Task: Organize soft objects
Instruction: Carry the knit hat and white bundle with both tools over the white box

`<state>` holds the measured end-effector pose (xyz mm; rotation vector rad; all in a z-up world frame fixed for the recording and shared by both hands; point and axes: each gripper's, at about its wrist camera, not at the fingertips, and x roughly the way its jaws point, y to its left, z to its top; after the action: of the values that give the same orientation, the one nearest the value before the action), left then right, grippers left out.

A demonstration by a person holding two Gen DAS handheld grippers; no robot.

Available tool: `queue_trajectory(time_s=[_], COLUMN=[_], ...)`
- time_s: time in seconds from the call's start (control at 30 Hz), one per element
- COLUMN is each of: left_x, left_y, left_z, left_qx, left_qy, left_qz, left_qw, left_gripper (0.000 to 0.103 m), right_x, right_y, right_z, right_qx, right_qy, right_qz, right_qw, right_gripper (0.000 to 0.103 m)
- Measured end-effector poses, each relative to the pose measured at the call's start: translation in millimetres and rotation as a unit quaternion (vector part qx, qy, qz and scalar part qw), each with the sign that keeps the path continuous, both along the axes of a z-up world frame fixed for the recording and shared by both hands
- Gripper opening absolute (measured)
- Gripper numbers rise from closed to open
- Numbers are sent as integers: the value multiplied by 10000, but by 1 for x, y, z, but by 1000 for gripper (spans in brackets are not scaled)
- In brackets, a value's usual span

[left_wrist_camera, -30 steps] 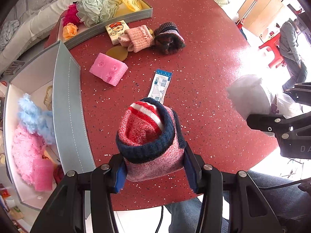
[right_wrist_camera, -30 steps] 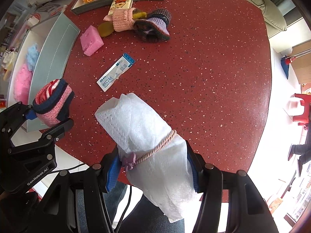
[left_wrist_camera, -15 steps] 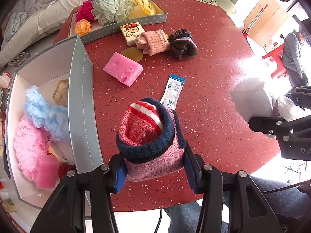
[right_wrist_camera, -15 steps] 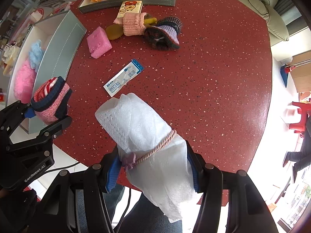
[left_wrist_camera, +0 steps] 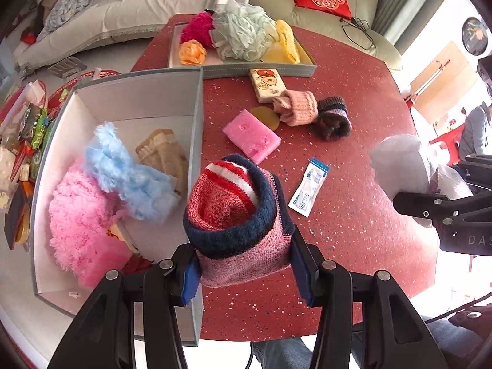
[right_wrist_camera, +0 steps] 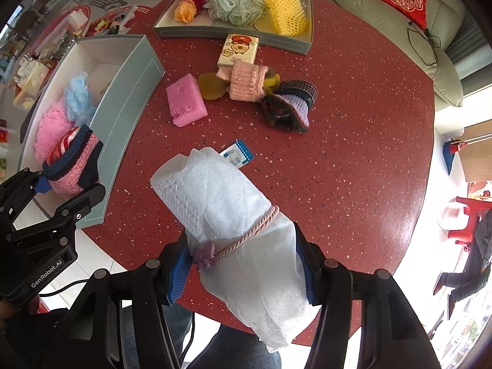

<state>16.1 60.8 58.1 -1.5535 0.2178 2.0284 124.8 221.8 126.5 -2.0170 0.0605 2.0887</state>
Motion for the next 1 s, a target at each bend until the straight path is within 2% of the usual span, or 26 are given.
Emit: queue_trajectory(time_s=[0.13, 0.33, 0.6, 0.8, 1.0], left_x=[-14, -27, -36, -37, -40], left_y=[-26, -67, -127, -162, -171], left_z=[8, 17, 10, -2, -10], left_qx=[135, 232, 19, -146, -206], left_qy=[15, 80, 84, -28, -140], left_qz=[563, 1304, 2297, 2767, 2935], left_qw=[9983, 9912, 9732, 9608, 9556], left_gripper=[52, 52, 52, 52, 52], right_x=[-23, -62, -110, -133, -148], right_y=[-13, -49, -116, -156, -170], right_z=[9, 22, 31, 30, 22], right_qx=[4, -5, -120, -243, -330], right_qy=[106, 233, 413, 473, 423], right_qz=[263, 829, 1631, 2022, 2107], right_qw=[9996, 9963, 9857, 9779, 9761], right_gripper=[62, 62, 62, 62, 62])
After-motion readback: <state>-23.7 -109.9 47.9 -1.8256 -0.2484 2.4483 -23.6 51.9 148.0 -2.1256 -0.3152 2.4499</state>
